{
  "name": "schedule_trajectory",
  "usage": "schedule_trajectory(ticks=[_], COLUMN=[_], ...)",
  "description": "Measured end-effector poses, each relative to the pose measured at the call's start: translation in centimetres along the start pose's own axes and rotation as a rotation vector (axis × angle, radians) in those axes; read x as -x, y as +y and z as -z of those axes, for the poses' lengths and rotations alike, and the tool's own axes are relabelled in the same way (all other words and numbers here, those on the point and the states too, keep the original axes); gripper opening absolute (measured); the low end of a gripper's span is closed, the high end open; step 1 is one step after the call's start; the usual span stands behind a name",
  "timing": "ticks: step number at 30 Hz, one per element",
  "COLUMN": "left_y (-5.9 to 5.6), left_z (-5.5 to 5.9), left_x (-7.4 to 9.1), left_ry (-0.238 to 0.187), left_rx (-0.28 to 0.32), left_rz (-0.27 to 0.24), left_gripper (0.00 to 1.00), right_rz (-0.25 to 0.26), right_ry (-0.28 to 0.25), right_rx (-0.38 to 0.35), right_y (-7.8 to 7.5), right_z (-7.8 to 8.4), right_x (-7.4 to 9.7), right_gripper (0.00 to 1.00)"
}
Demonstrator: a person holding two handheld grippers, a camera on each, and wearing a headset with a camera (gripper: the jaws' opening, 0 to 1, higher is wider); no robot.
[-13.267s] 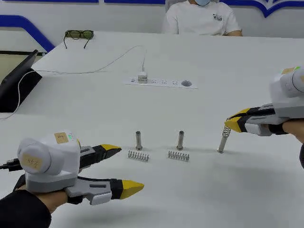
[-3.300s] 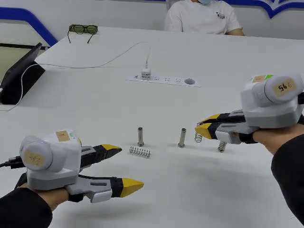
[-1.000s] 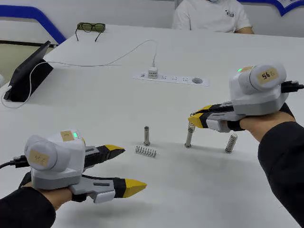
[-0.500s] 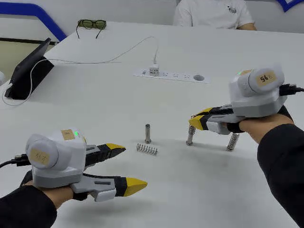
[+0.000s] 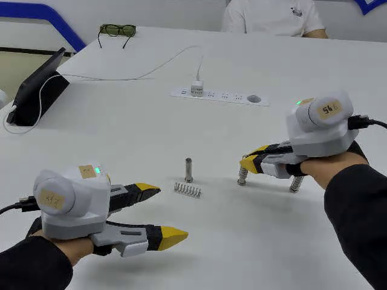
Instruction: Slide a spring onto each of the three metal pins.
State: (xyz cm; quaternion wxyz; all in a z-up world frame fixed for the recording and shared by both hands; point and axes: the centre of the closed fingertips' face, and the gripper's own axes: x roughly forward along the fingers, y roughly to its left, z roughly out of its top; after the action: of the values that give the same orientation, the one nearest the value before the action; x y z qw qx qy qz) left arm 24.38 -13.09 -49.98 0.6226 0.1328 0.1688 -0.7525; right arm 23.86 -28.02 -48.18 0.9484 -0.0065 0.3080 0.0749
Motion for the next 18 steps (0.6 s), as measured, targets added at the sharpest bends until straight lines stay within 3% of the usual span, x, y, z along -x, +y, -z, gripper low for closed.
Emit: schedule_trajectory(ticks=[18], left_y=[0.0], left_z=[0.1], left_x=[0.0], left_ry=[0.000], left_rx=[0.004], left_rz=[-0.001], left_gripper=[0.64], right_rz=[0.000], right_ry=[0.043], right_rx=[-0.001], right_y=[-0.2], right_z=[1.4], right_x=[-0.9], right_gripper=[0.12])
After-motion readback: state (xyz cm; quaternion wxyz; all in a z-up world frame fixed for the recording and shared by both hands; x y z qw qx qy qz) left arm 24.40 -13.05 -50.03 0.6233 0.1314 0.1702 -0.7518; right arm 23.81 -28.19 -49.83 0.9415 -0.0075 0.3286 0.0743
